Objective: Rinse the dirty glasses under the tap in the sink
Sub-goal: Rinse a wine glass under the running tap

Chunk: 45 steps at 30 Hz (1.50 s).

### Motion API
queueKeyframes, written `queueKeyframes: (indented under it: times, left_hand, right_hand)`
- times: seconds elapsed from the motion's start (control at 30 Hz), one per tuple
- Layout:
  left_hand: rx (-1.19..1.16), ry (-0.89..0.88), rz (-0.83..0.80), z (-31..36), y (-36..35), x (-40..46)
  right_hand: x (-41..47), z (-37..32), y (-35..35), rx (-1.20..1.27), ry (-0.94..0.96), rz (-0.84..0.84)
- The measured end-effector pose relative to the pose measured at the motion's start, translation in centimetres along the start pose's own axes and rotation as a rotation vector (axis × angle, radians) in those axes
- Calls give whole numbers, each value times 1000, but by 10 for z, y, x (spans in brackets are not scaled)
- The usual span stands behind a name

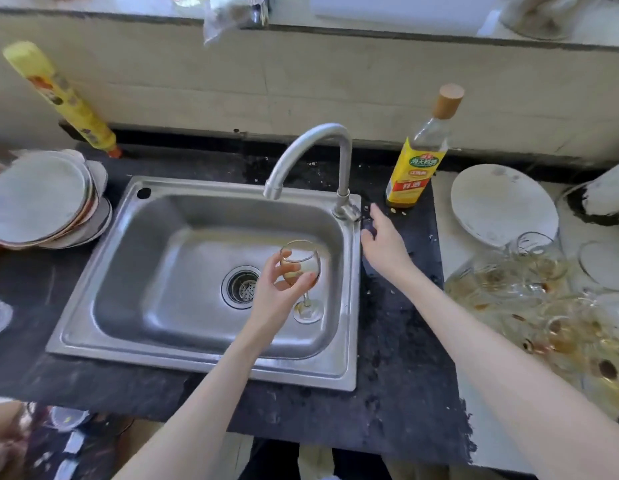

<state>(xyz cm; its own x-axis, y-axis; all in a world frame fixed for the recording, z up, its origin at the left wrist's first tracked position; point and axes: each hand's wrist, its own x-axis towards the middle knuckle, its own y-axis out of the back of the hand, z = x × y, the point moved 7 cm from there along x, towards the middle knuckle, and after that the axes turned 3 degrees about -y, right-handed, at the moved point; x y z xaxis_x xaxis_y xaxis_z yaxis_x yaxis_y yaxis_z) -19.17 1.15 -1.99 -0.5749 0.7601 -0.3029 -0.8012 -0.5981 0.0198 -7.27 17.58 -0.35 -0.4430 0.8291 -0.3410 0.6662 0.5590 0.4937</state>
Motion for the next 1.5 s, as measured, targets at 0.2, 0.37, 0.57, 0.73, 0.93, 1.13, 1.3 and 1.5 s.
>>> queueKeyframes:
  times: [0.2,0.37,0.57,0.73,0.93,1.13,1.3,1.5]
  left_hand:
    - [94,-7,-66,3,38,48]
    - [114,35,-64,-12,63,66]
    - [174,45,-109,-25,69,76]
    - [239,70,-146,-32,69,77]
    - [155,226,-162,-46,64,83]
    - [-71,556,-219,-65,56,82]
    - [-139,631,-238,-73,57,74]
    - [-105,588,-150,-81,65,69]
  right_hand:
    - [50,-6,-28,-126,-56,44]
    - [37,-5,-42,-161,17,169]
    - [27,1,-79,-379,98,111]
    - [27,6,-87,-506,116,120]
    - [13,3,-100,-356,111,189]
    - [-4,5,-124,-133,-50,131]
    - [-13,17,-152,357,-444,-134]
    - [-23,14,-173,476,-508,-214]
